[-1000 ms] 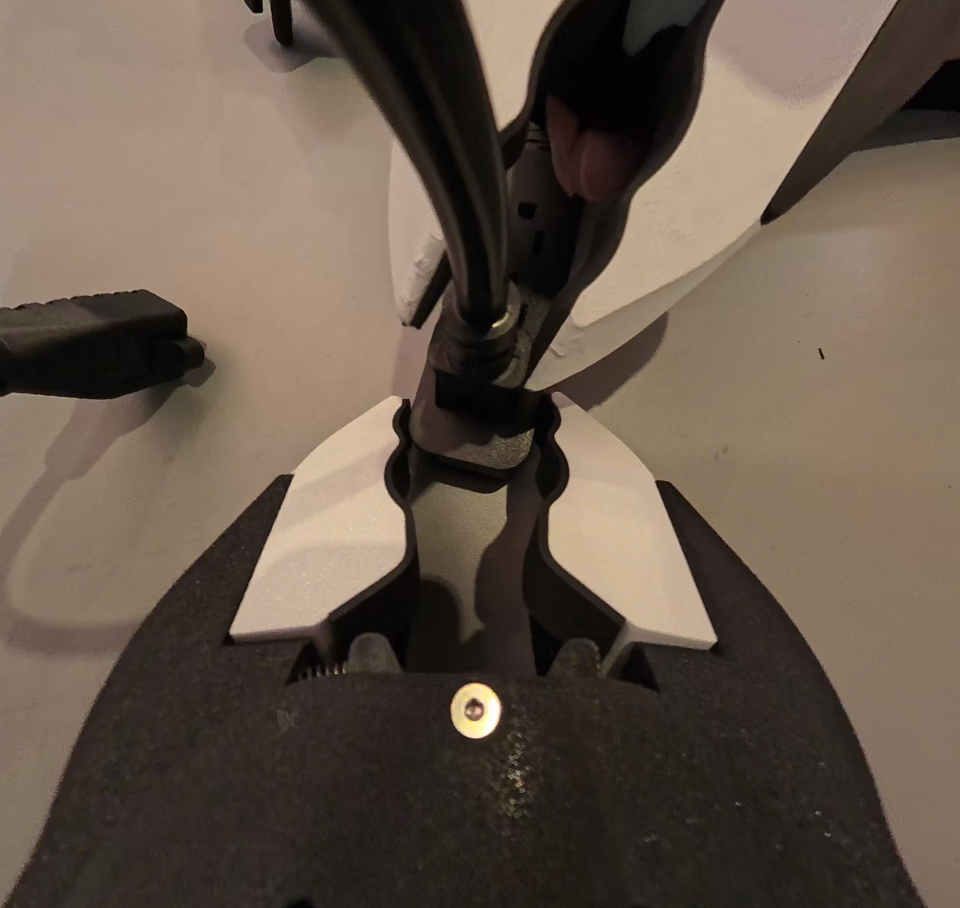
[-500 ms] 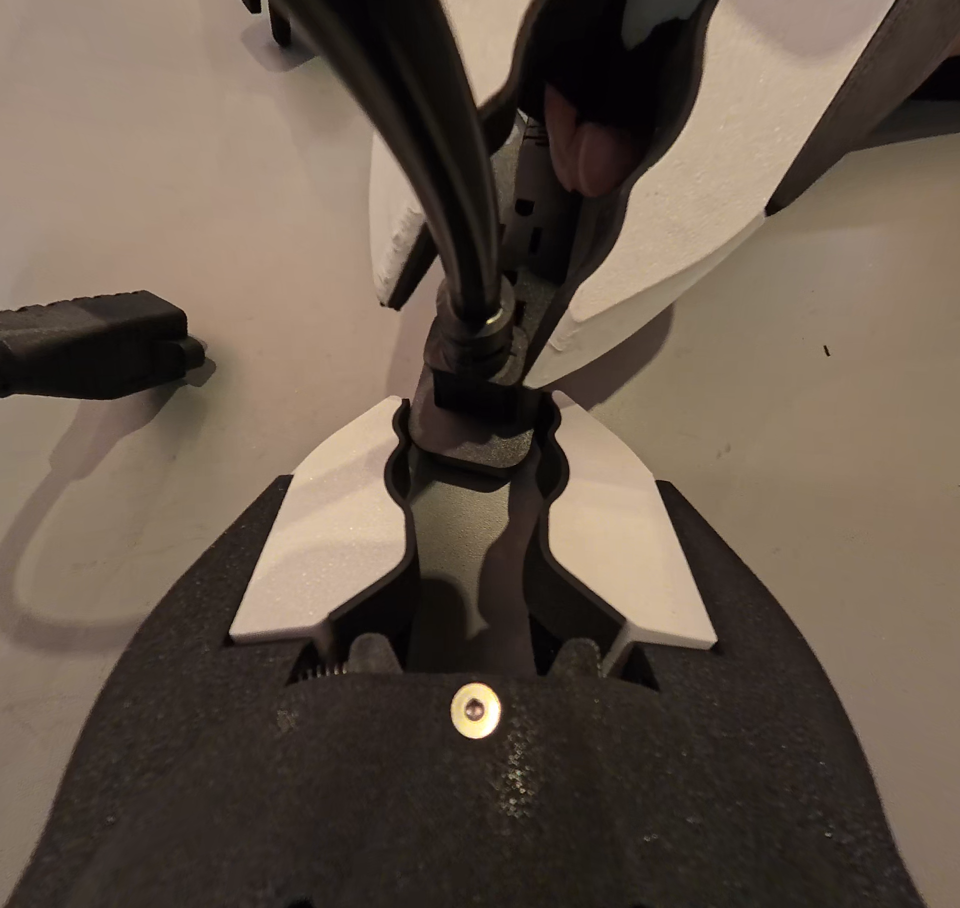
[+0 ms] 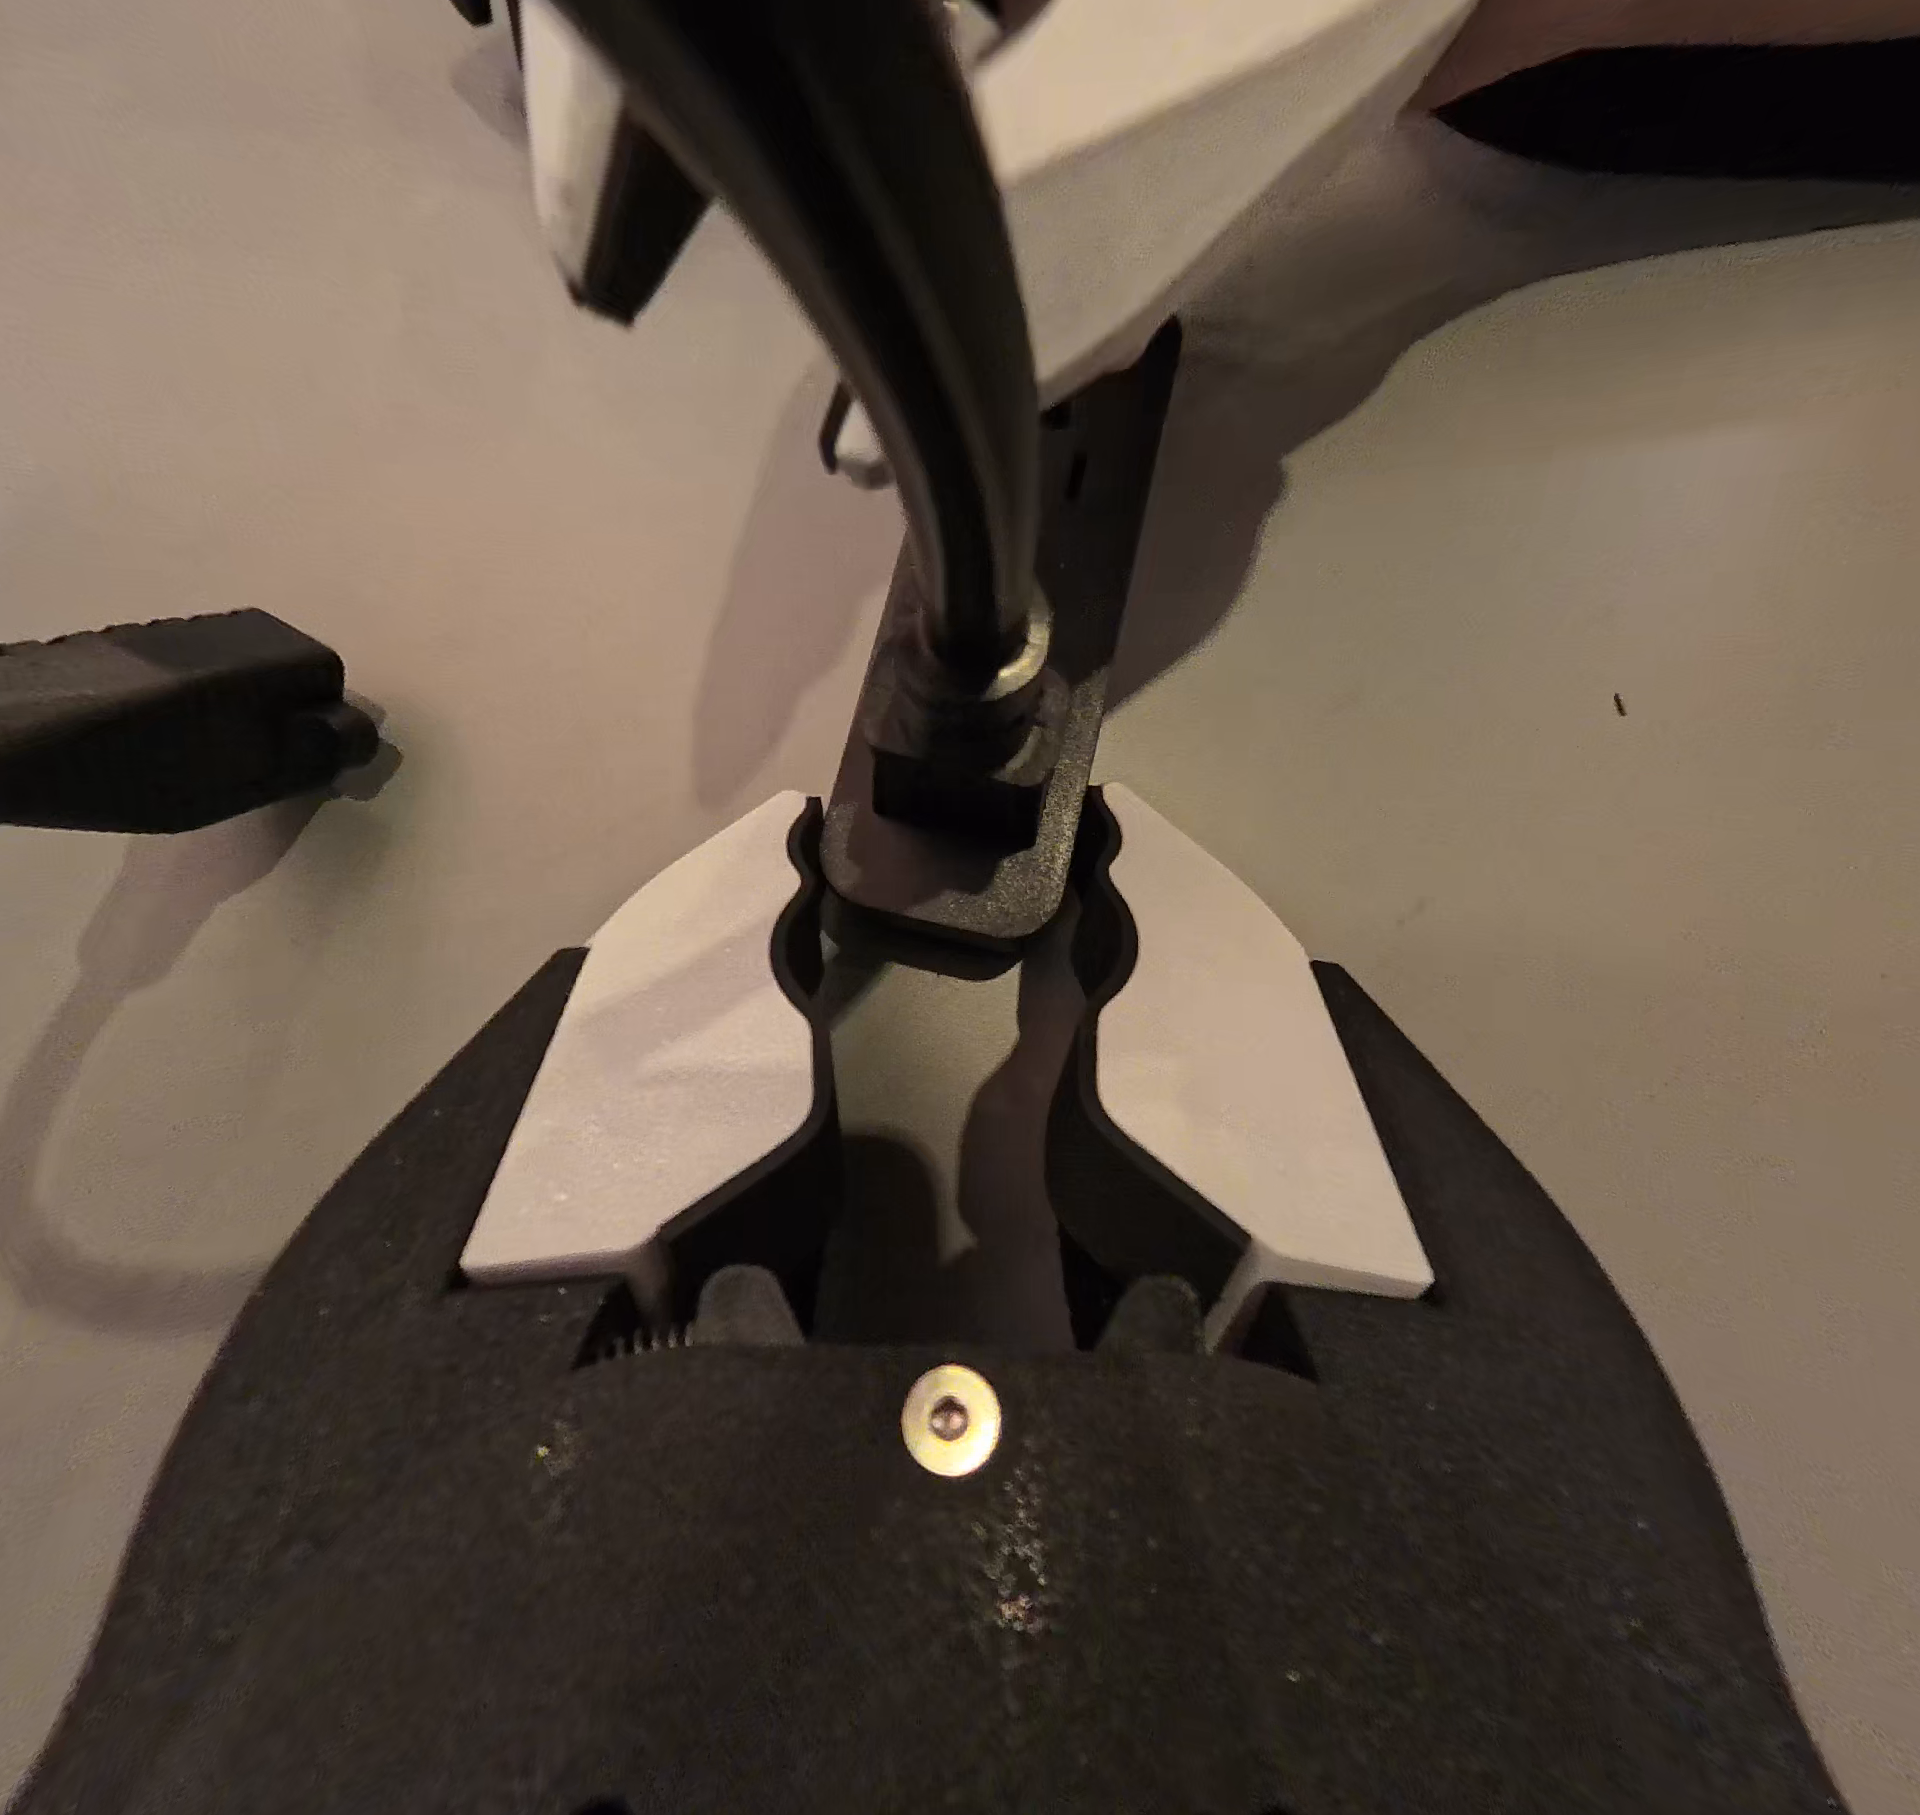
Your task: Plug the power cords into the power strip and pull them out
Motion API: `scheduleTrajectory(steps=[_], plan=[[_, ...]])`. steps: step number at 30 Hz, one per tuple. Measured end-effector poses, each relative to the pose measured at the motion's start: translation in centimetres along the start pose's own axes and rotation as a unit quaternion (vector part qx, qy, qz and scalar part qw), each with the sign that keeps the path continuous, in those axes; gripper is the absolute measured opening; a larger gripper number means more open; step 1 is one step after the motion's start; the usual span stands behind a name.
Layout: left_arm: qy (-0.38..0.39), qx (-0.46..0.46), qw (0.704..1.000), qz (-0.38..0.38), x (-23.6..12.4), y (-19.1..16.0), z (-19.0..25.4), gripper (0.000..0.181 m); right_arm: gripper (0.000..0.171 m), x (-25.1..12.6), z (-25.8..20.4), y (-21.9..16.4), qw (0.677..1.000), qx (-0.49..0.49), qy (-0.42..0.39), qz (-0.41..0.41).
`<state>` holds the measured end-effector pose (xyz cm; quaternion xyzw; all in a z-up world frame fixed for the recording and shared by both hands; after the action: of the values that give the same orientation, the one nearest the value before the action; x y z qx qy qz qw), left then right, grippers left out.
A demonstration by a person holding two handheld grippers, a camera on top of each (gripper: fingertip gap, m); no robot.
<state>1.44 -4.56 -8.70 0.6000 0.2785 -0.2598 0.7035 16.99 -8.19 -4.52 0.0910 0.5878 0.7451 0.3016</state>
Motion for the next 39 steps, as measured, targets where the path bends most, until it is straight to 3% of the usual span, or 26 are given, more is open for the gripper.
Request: scheduleTrajectory(steps=[5, 8, 10, 16, 18, 21, 27, 39], plan=[[-0.002, 0.001, 1.000, 0.002, -0.1, -0.1, 0.0, 0.046, 0.031, 0.1, -0.1, -0.2, 0.994, 0.007, 0.105, 0.041], [-0.005, 0.004, 1.000, 0.004, -0.2, -0.2, 0.0, 0.046, 0.069, 0.6, 0.1, -1.1, 0.992, 0.016, 0.120, -0.020], [-0.006, 0.004, 1.000, 0.004, -0.2, -0.1, 0.0, 0.045, 0.077, 0.9, 0.2, -1.3, 0.990, 0.027, 0.129, -0.042], [-0.007, 0.005, 1.000, 0.004, -0.2, -0.1, -0.1, 0.045, 0.076, 2.0, -0.5, -1.8, 0.983, 0.004, 0.123, -0.133], [-0.007, 0.005, 1.000, 0.003, -0.2, -0.1, -0.1, 0.045, 0.065, 2.2, -1.1, -1.8, 0.979, -0.026, 0.132, -0.151], [-0.007, 0.006, 1.000, 0.003, -0.2, -0.1, -0.1, 0.045, 0.040, 2.2, -1.6, -1.6, 0.979, -0.068, 0.125, -0.144], [-0.007, 0.005, 1.000, 0.004, -0.2, -0.1, -0.1, 0.045, 0.038, 2.1, -1.7, -1.6, 0.981, -0.077, 0.115, -0.138], [-0.009, 0.007, 1.000, 0.003, -0.2, -0.1, -0.3, 0.045, 0.036, 3.1, -0.8, -1.8, 0.973, 0.062, 0.164, -0.152]])
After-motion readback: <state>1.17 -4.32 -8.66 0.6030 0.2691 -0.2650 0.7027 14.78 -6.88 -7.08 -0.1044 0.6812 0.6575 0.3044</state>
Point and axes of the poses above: each gripper's, where its closed fingertips meet, x out along the fingers, y out of its top, z = x × y across the jaws, the point moved 10 cm from there along -x, back along the fingers, and after that the axes turned 10 degrees about -x, right-handed, at the moved point
